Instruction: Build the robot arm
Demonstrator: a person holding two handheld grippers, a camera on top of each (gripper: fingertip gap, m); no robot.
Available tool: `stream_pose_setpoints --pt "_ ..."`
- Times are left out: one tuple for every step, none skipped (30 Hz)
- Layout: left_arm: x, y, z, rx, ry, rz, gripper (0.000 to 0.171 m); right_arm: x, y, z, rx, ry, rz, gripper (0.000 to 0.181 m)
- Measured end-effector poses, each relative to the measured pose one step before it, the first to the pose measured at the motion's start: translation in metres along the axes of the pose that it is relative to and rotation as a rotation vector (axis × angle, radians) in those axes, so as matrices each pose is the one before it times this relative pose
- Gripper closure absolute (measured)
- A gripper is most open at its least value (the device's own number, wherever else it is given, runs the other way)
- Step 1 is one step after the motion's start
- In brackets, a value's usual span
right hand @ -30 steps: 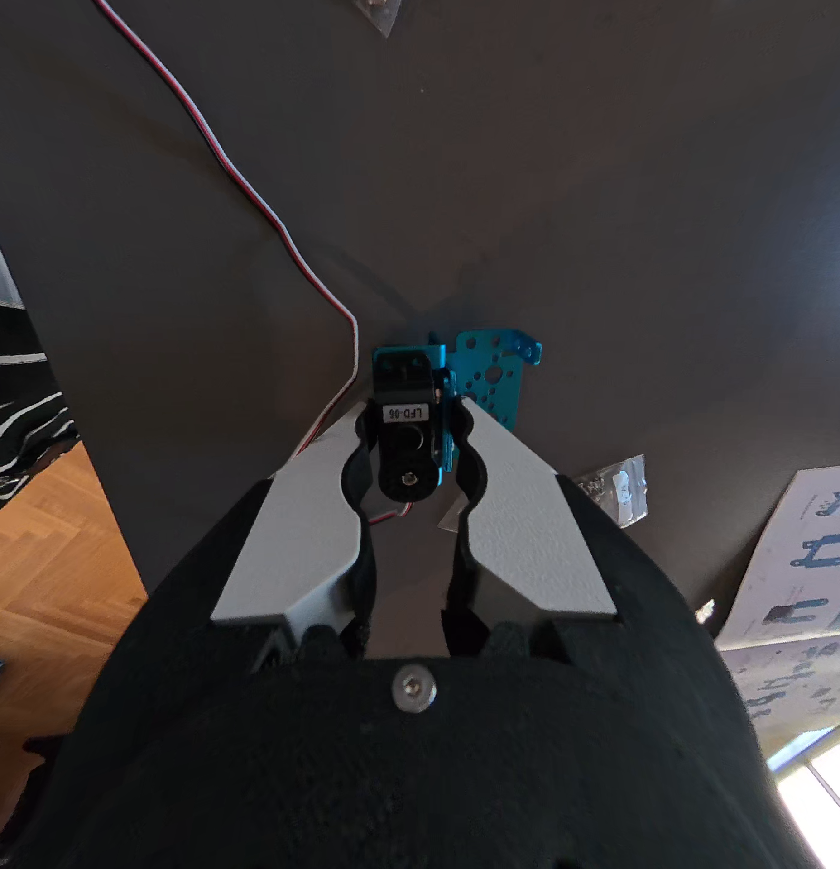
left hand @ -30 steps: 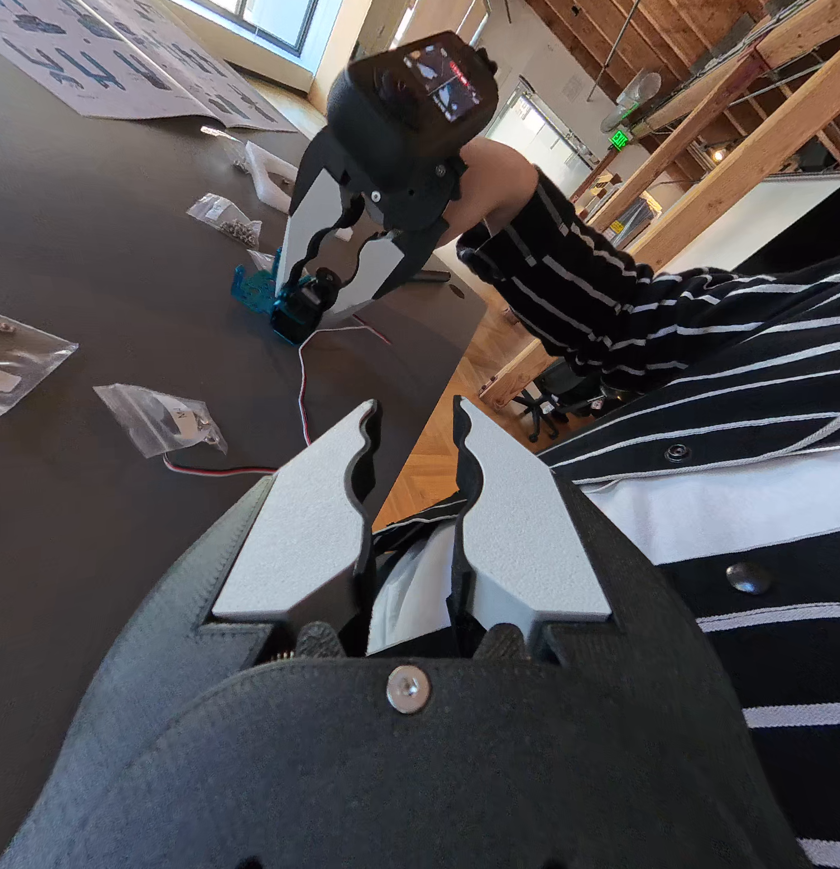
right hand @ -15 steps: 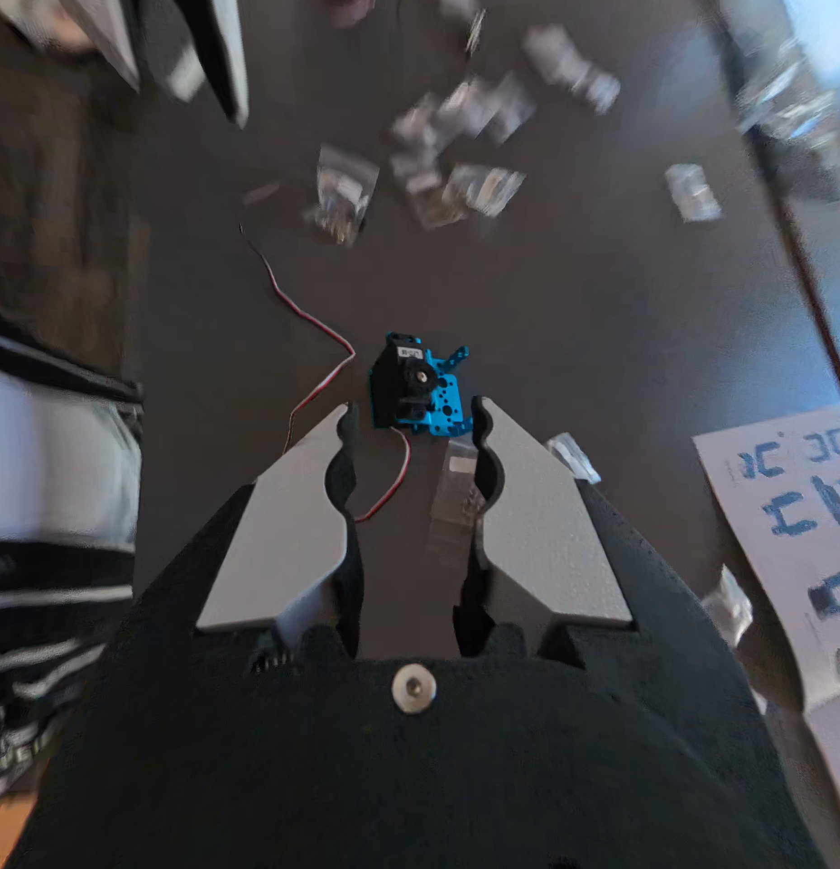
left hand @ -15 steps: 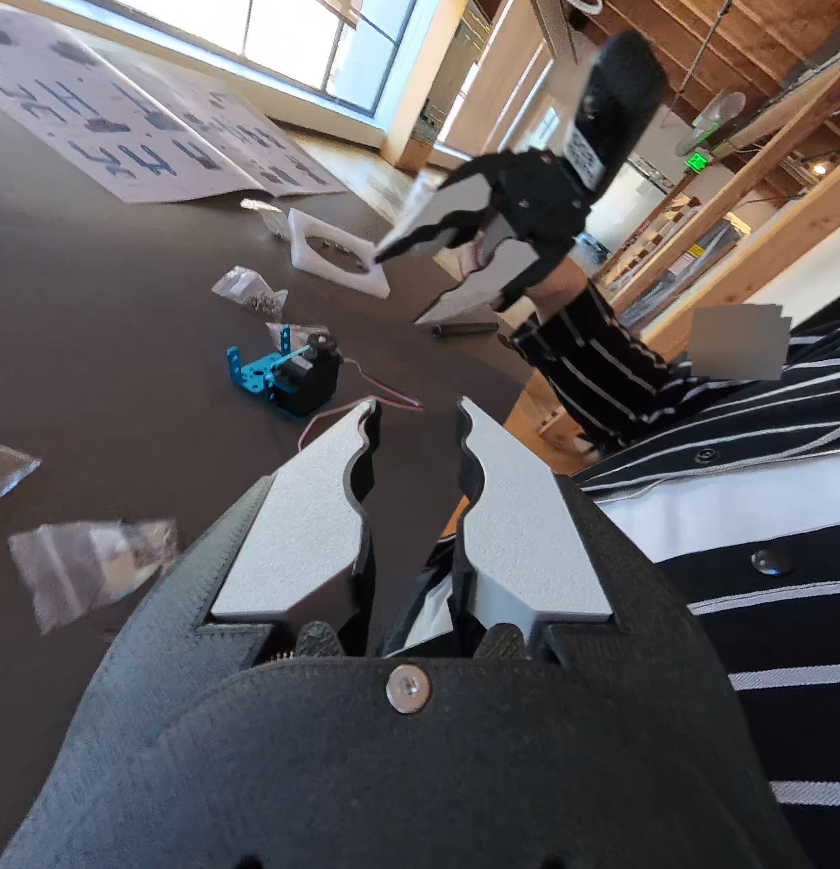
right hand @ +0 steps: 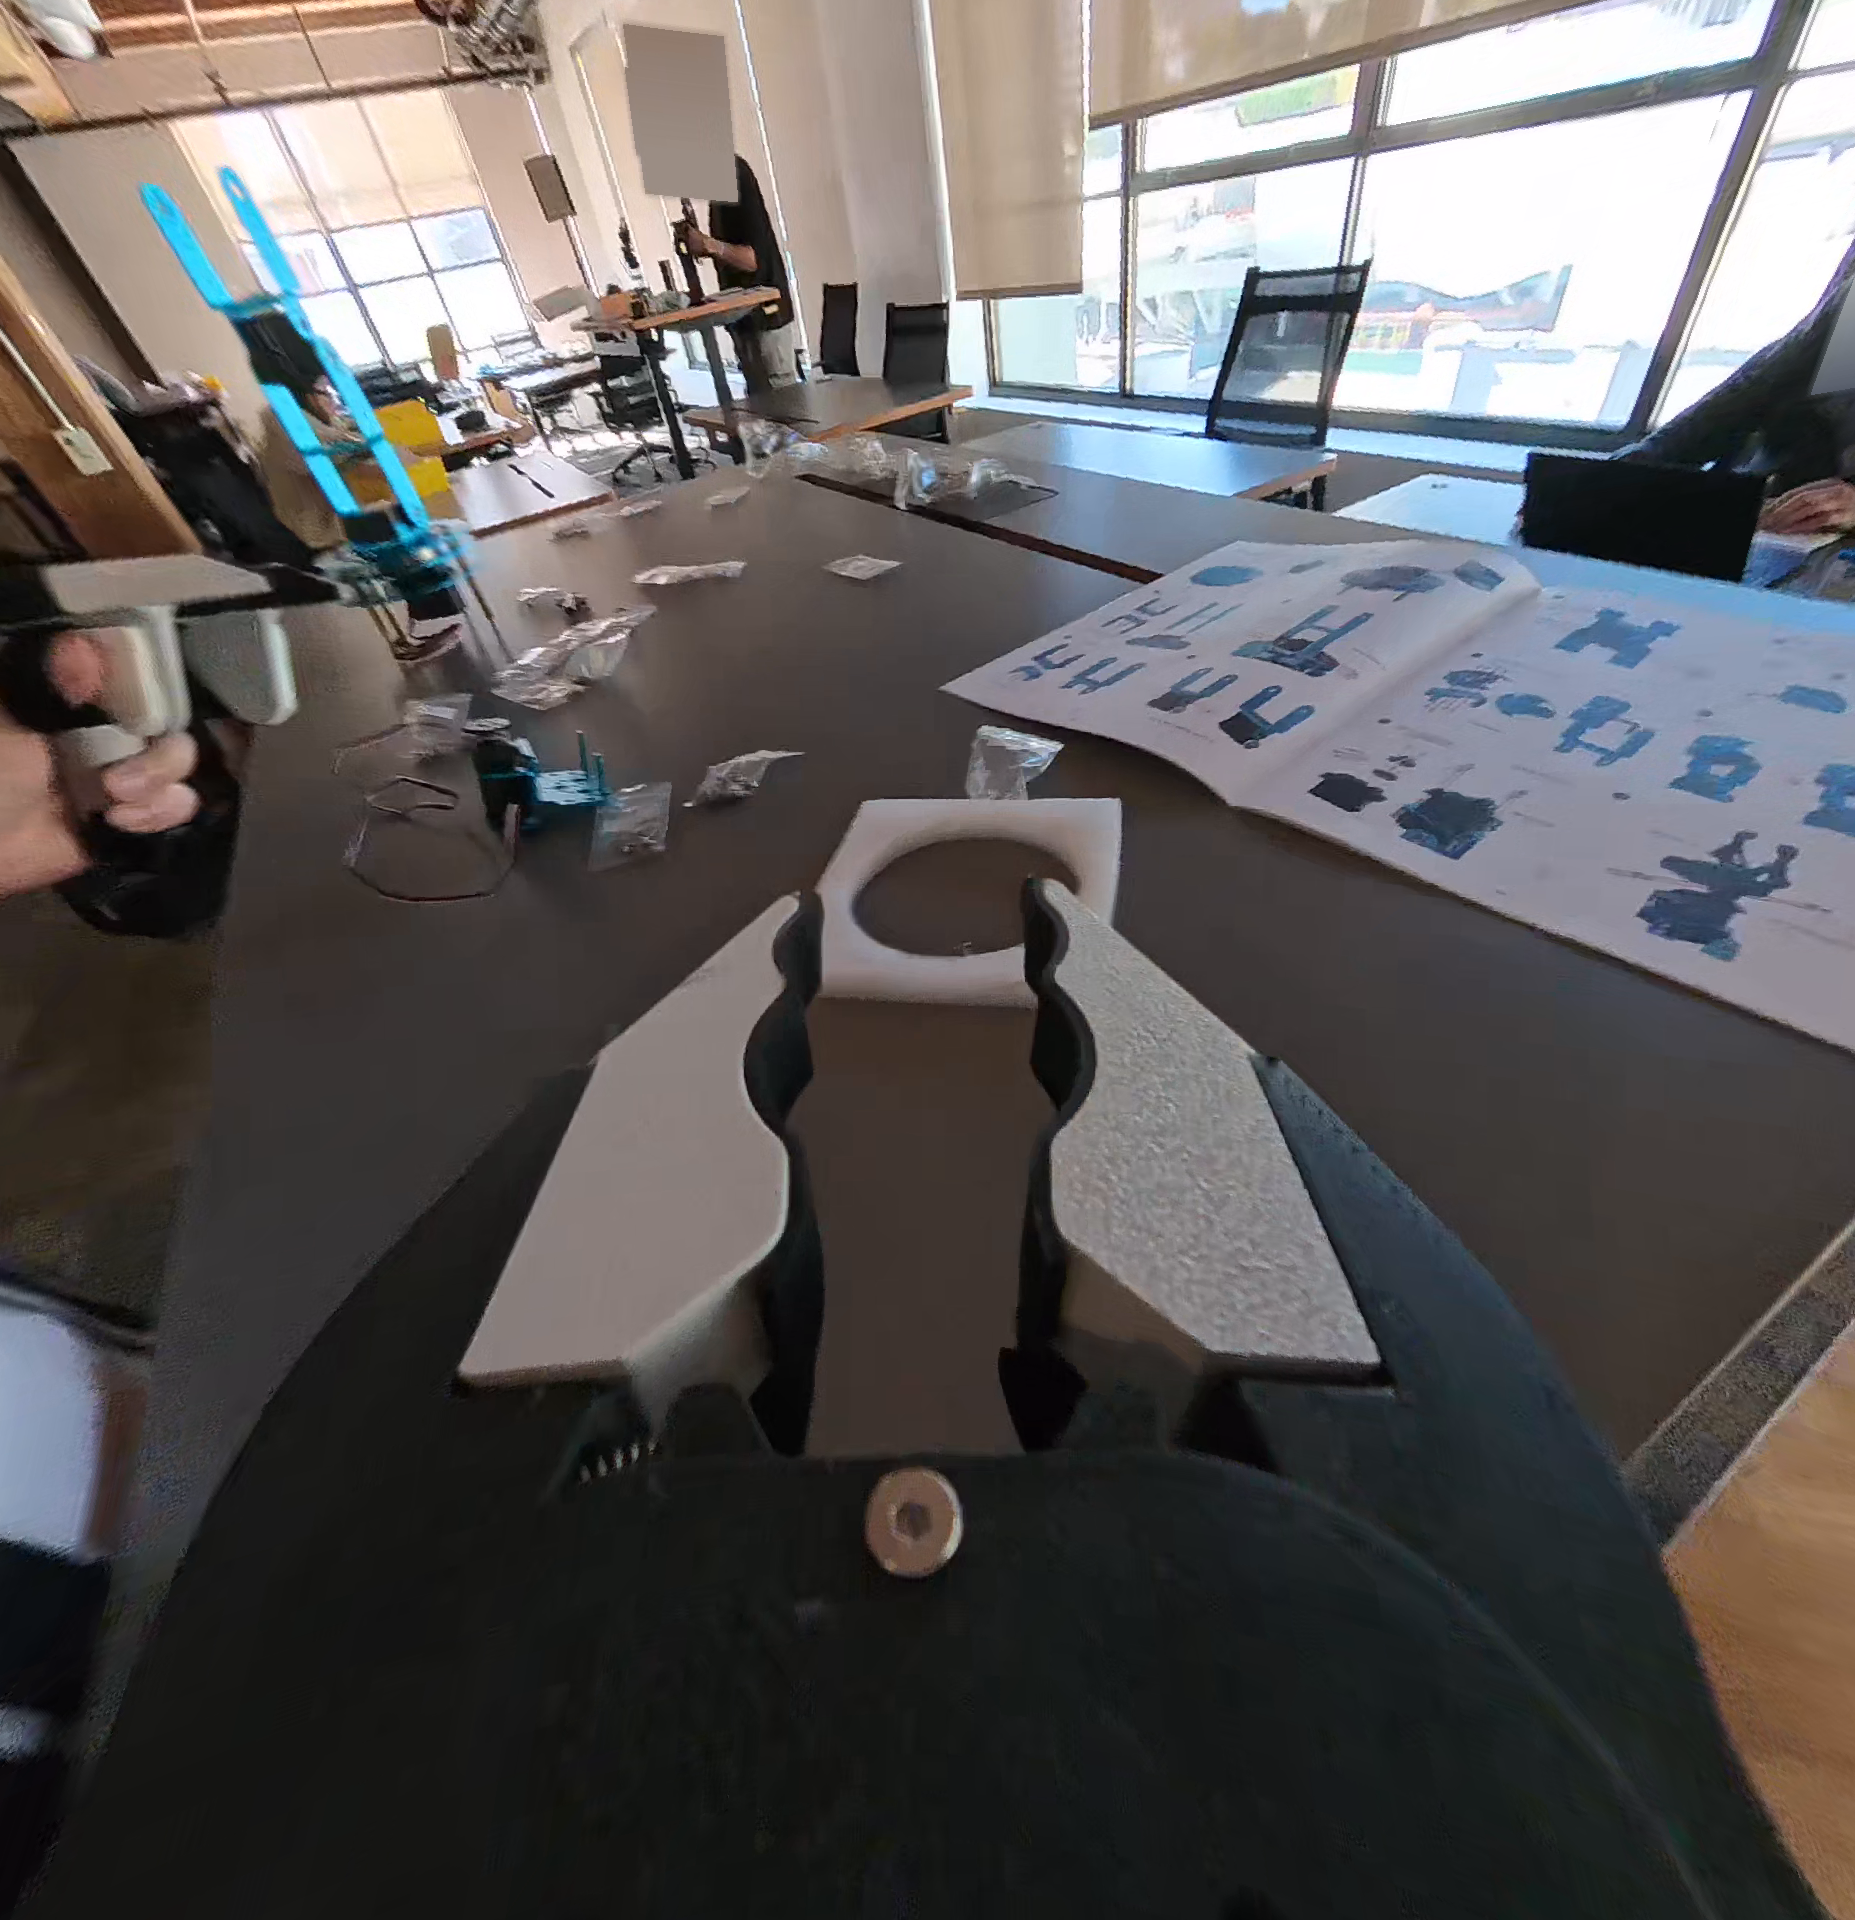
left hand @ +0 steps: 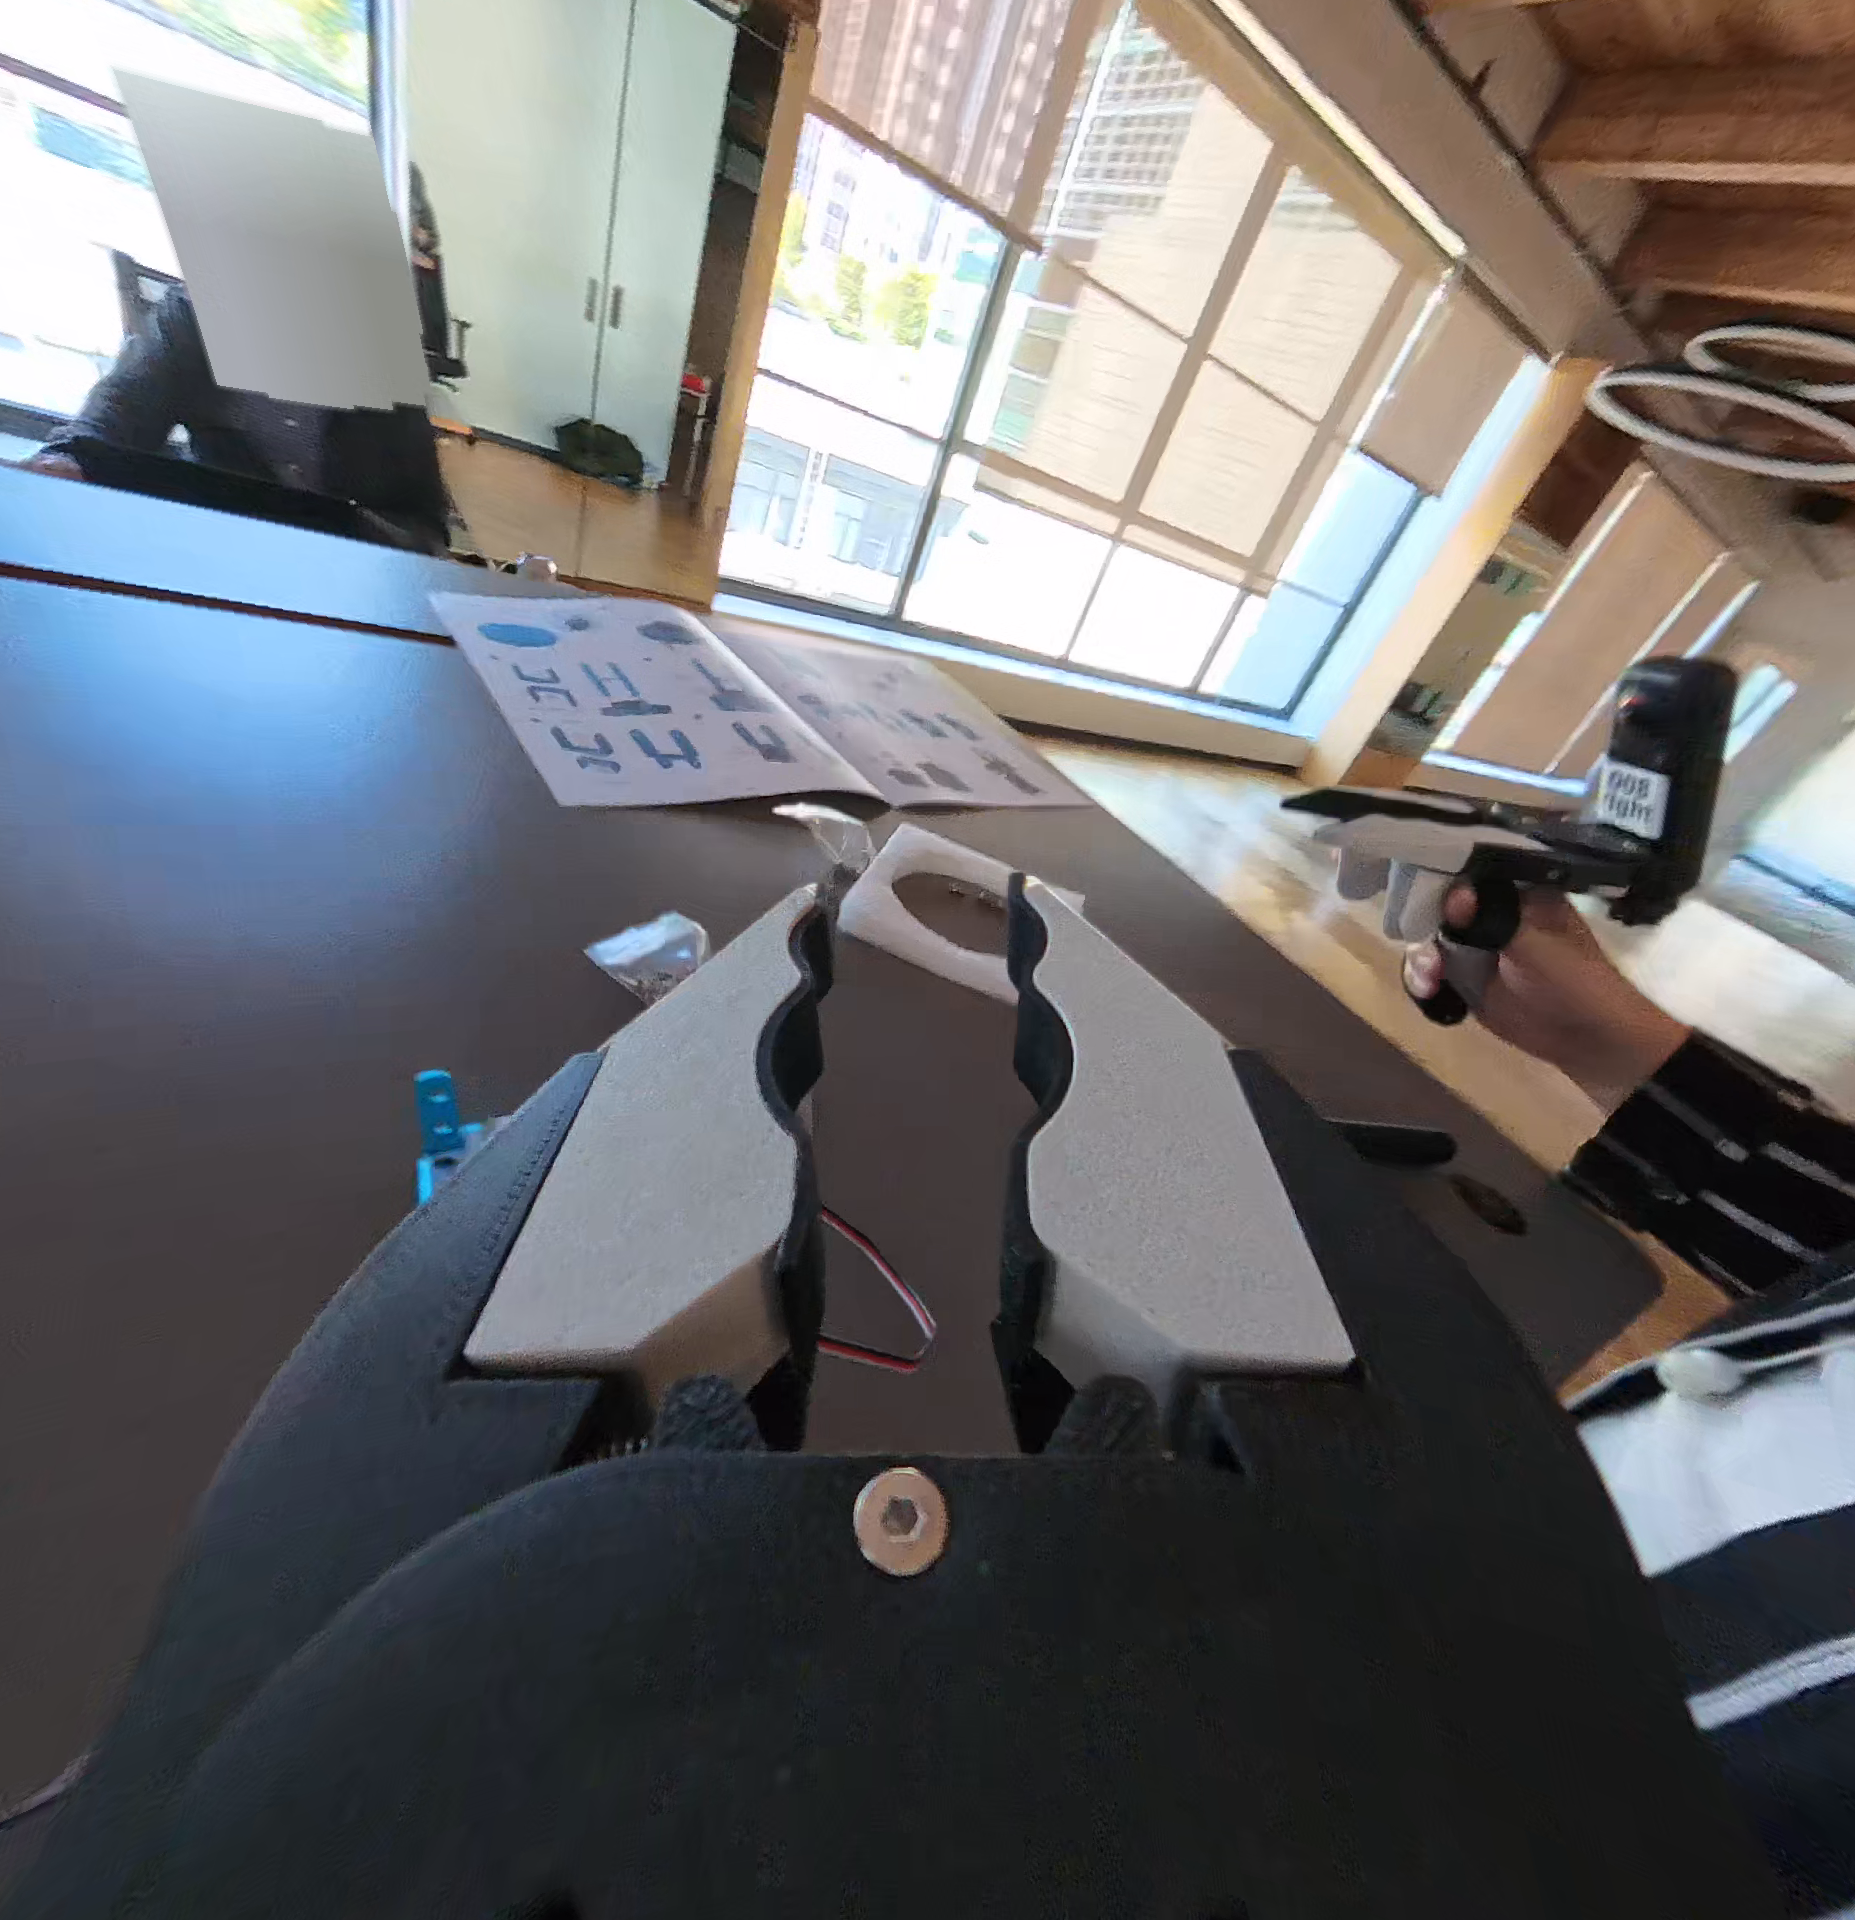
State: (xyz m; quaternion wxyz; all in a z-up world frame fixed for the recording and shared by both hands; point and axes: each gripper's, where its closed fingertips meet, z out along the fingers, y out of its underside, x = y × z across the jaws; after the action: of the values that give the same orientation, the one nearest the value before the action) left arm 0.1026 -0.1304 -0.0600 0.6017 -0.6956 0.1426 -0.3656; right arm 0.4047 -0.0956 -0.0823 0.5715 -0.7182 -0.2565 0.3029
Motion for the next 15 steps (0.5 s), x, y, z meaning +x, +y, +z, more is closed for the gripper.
stream_pose_setpoints --pt "0.00400 0.00885 0.00561 -0.00968 -0.0256 0.0166 0.141 0.00663 0.00293 0.00586 -0.0011 0.0120 -0.0376 0.143" --pt "0.00250 0.00944 0.00608 -0.01318 -0.0295 0.0227 0.142 0.00405 0.00276 0.00715 0.0032 0.0065 -0.0401 0.144" --pt "0.00100 0.00860 0.00632 -0.01391 -0.0333 0.0231 0.142 0.00239 0.00180 0.00812 0.0140 0.0035 -0.0307 0.146" --pt "-0.00026 0.00762 0.00667 -0.01810 -0.0330 0.0163 0.142 0.00213 0.00271 0.00869 0.0069 0.0024 -0.0185 0.155" --pt "-0.00060 0.00634 0.00687 -0.01974 -0.0290 0.0114 0.143 0.00261 0.00352 0.00905 -0.0024 0.0034 -0.0083 0.169" --pt "-0.00033 0.00537 0.00695 -0.01982 -0.0231 0.0097 0.143 0.00514 0.00467 0.00883 -0.0127 0.0162 -0.0075 0.180" --pt "-0.00087 0.00480 0.00673 -0.02003 -0.0242 0.0119 0.143 0.00982 0.00554 0.00793 -0.0227 0.0427 -0.0091 0.181" --pt "-0.00203 0.00441 0.00634 -0.01823 -0.0329 0.0148 0.143 0.00958 0.00497 0.00661 -0.0250 0.0383 -0.0184 0.181" --pt "-0.00244 0.00340 0.00560 -0.01034 -0.0364 0.0128 0.144 0.00970 0.00315 0.00491 -0.0162 0.0383 -0.0251 0.181" --pt "-0.00181 0.00285 0.00496 -0.00530 -0.0302 0.0059 0.144 0.01128 0.00163 0.00350 -0.0066 0.0497 -0.0259 0.181" --pt "-0.00113 0.00263 0.00419 -0.01284 -0.0229 0.0026 0.146 0.00980 -0.00025 0.00264 0.0012 0.0429 -0.0271 0.181" --pt "-0.00091 0.00097 0.00366 -0.01083 -0.0177 0.0119 0.148 0.00992 -0.00126 0.00207 0.0125 0.0492 -0.0260 0.181" --pt "0.00002 -0.00055 0.00298 -0.00173 -0.0089 0.0179 0.151 0.00869 -0.00099 0.00177 0.0106 0.0459 -0.0127 0.181" --pt "0.00092 0.00033 0.00218 -0.00539 -0.0017 0.0136 0.154 0.00663 0.00066 0.00142 -0.0028 0.0324 0.0066 0.181" --pt "0.00142 0.00176 0.00169 -0.01303 0.0005 0.0121 0.156 0.00497 0.00154 0.00097 -0.0081 0.0178 0.0226 0.181"
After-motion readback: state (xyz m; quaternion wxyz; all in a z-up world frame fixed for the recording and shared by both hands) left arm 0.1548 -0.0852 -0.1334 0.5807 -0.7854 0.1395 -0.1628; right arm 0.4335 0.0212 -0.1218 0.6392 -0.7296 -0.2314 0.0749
